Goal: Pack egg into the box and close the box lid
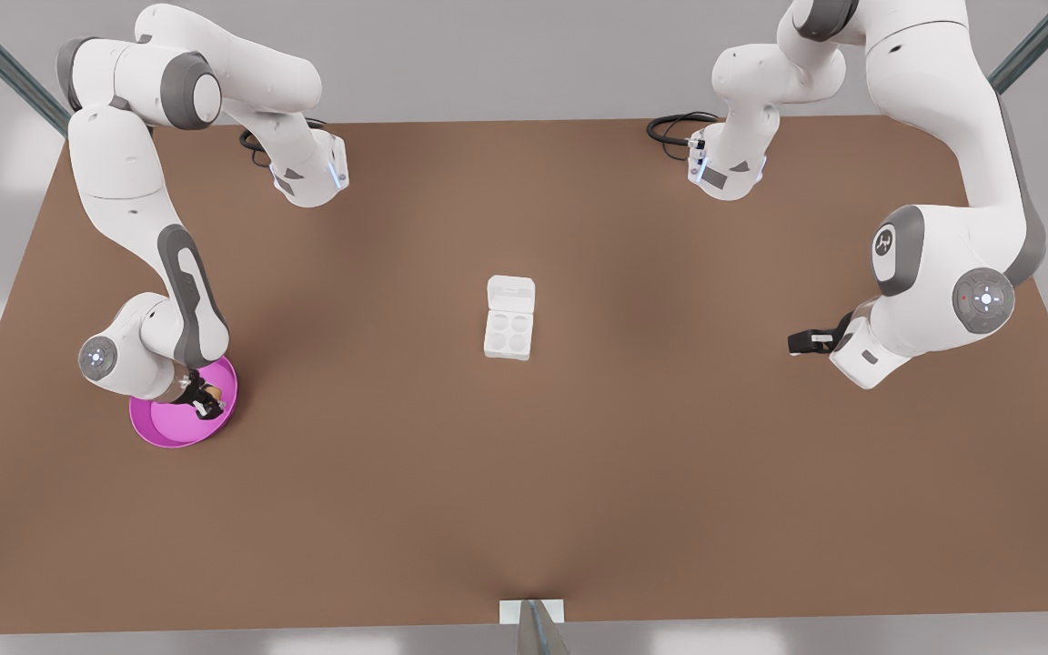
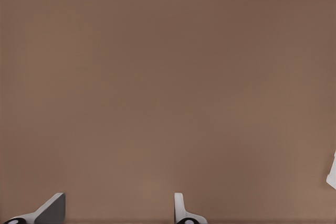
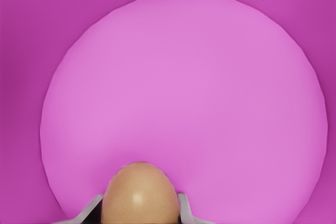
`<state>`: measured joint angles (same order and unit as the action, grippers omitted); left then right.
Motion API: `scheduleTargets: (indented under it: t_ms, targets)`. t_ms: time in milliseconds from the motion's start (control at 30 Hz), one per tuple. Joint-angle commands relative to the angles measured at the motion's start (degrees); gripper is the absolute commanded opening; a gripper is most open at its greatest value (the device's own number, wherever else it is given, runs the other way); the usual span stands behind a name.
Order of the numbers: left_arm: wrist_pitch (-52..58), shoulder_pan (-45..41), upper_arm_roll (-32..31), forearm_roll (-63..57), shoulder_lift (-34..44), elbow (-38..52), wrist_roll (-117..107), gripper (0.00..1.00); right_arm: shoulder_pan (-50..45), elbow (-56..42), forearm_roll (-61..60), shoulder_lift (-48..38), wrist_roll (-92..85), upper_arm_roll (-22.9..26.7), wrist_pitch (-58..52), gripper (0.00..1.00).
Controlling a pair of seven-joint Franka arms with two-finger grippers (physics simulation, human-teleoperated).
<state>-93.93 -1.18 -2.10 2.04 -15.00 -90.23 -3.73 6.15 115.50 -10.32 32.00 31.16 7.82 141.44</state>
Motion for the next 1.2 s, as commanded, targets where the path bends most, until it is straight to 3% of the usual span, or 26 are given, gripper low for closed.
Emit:
scheduleTargets:
  t_ms: [0, 233, 400, 467, 633, 933, 1167]
  targets:
    - [0.06, -0.05, -0.01, -0.02, 0.06, 0.05, -0.13, 1.00, 0.00, -0.10, 0.12, -0.09, -0.40, 0.00, -0.55, 0.57]
    - [-0.03, -0.05, -0.01, -0.10, -0.03, 0.05, -0.13, 1.00, 0.35, -0.97, -0.05, -0.71, -0.57, 0.00, -4.76, 0.50]
    - [0.06, -0.05, -0.01, -0.02, -0.12, 0.05, 0.04, 1.00, 1.85, -12.30, -1.45, -1.94, -1.63, 0.09, -27.87, 0.50]
    - [0.06, -0.05, -0.01, -0.10, -0.12, 0.05, -0.05, 1.00, 1.32, -17.67, -8.03, -1.15, -2.68, -0.35, -36.05, 0.50]
    - [0.06, -0.14, -0.01, -0.02, -0.03, 0.05, -0.05, 1.00, 0.18, -20.31, -24.57, 3.07, -3.12, -10.46, -35.88, 0.50]
    - [0.06, -0.05, -0.01, -0.10, -0.11, 0.14, -0.05, 1.00, -16.52, -29.89, -57.71, 13.62, -3.21, -10.81, -33.68, 0.51]
    - [0.06, 0.04, -0.01, -0.10, -0.12, 0.14, -0.05, 1.00, -18.02, -27.70, -59.73, 13.71, -2.86, -16.96, -36.23, 0.51]
